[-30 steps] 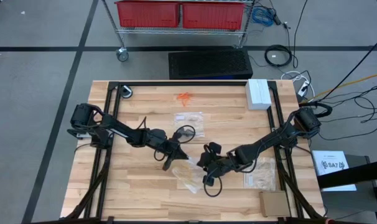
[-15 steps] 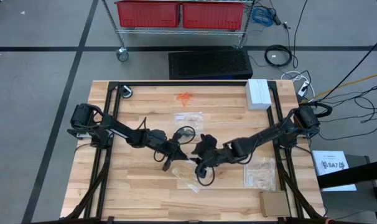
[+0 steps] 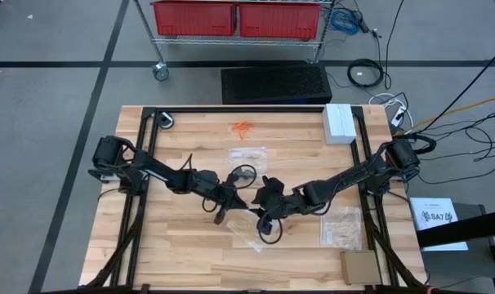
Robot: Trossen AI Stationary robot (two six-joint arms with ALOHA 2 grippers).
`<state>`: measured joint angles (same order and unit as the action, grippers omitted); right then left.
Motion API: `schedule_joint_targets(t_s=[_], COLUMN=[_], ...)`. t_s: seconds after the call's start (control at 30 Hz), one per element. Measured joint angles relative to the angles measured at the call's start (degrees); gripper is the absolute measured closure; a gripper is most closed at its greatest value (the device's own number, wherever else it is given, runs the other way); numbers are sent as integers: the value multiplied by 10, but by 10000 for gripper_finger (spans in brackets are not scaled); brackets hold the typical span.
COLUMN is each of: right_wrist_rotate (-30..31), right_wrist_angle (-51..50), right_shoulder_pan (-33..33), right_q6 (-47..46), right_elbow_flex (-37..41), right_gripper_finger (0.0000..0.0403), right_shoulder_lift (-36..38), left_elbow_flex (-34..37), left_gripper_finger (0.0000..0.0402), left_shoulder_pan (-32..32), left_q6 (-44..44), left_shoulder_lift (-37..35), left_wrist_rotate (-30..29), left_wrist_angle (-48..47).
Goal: Sort rubber bands
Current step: Close the zip bag
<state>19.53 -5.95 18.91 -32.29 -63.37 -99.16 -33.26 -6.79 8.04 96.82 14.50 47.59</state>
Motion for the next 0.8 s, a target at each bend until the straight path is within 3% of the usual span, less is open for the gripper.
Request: schedule_joint_targets(t_s=[0.23,0.5,0.8], right_wrist_rotate=[5,12,15], right_wrist_angle=[-2,-22,-69], right_shoulder_pan=[-1,3,18], right_q6=[0,-5,-36], right_elbow_flex=[0,0,-1], right_gripper_finger=[294,392,393], right_shoulder_lift=[-7,-7,-7], left_elbow_flex=[-2,-2,-2], left_gripper_finger=[400,400,400], left_shoulder_pan=[0,0,4], left_q6=[0,0,2], left_shoulder_lift=[0,0,1], left_wrist_rotate=[0,-8,-15], left_wrist_angle=[-1,-3,-3])
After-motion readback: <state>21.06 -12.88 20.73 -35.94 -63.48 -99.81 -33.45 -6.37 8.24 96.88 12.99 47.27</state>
